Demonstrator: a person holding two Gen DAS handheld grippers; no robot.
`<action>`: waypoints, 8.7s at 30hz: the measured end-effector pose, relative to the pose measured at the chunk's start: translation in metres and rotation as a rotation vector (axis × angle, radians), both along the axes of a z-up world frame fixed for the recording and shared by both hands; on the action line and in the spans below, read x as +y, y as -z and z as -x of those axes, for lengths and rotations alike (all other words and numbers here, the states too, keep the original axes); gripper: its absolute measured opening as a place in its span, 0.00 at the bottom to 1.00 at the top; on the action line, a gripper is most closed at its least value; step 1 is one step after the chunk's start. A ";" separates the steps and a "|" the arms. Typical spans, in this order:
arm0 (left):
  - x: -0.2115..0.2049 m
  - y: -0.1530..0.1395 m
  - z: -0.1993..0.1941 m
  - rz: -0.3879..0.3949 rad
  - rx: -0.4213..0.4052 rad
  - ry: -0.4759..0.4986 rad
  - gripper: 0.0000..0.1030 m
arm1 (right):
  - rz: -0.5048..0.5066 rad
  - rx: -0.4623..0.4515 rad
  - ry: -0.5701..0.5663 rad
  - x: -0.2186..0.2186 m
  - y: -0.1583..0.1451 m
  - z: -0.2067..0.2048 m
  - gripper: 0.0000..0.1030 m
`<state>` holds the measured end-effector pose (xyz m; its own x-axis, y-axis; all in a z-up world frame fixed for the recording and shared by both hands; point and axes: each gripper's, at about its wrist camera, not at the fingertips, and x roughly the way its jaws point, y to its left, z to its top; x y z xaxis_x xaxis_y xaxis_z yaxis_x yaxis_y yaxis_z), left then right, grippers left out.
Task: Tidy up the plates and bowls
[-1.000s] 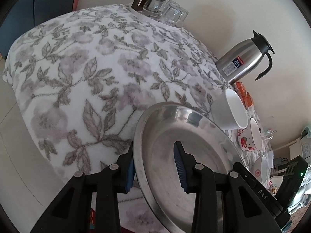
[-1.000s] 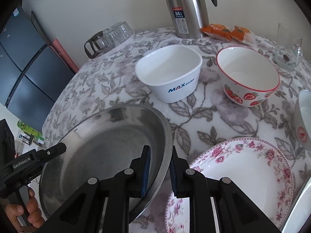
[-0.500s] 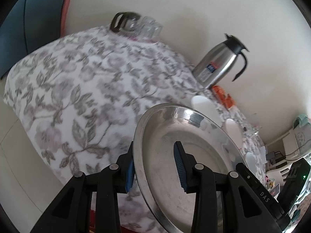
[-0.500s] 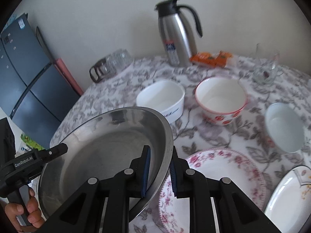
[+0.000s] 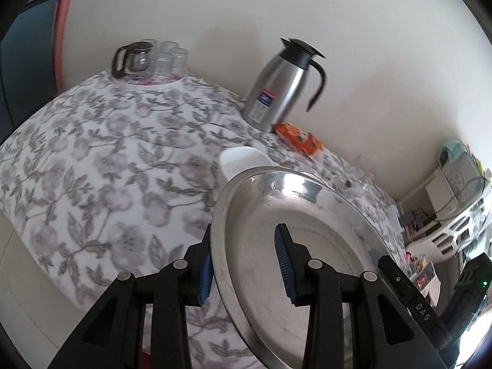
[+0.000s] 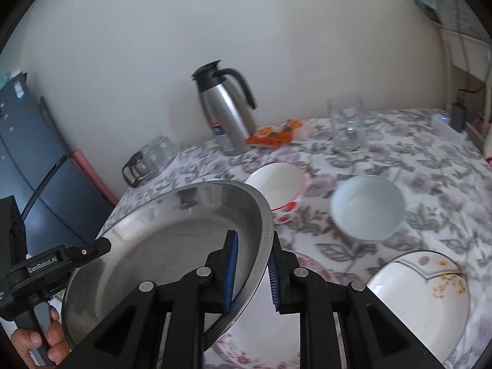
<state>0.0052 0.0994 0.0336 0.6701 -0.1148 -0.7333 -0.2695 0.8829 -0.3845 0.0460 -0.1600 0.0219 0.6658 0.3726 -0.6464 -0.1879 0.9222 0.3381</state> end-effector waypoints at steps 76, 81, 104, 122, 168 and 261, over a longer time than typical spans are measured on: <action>-0.052 0.126 -0.042 0.125 0.482 0.052 0.37 | 0.233 0.368 0.067 -0.050 0.100 -0.026 0.20; -0.051 0.128 -0.043 0.128 0.488 0.047 0.37 | 0.247 0.366 0.063 -0.048 0.101 -0.026 0.20; -0.051 0.130 -0.048 0.114 0.486 0.036 0.38 | 0.258 0.352 0.078 -0.047 0.097 -0.025 0.19; -0.035 0.091 -0.036 -0.030 0.358 -0.050 0.41 | 0.275 0.233 0.098 -0.041 0.061 -0.018 0.27; -0.063 0.056 -0.041 -0.153 0.137 0.049 0.97 | 0.268 0.157 0.212 -0.062 0.042 -0.016 1.00; -0.344 0.137 -0.134 -0.356 0.469 0.918 0.44 | -0.169 0.605 0.616 -0.222 0.129 0.062 0.40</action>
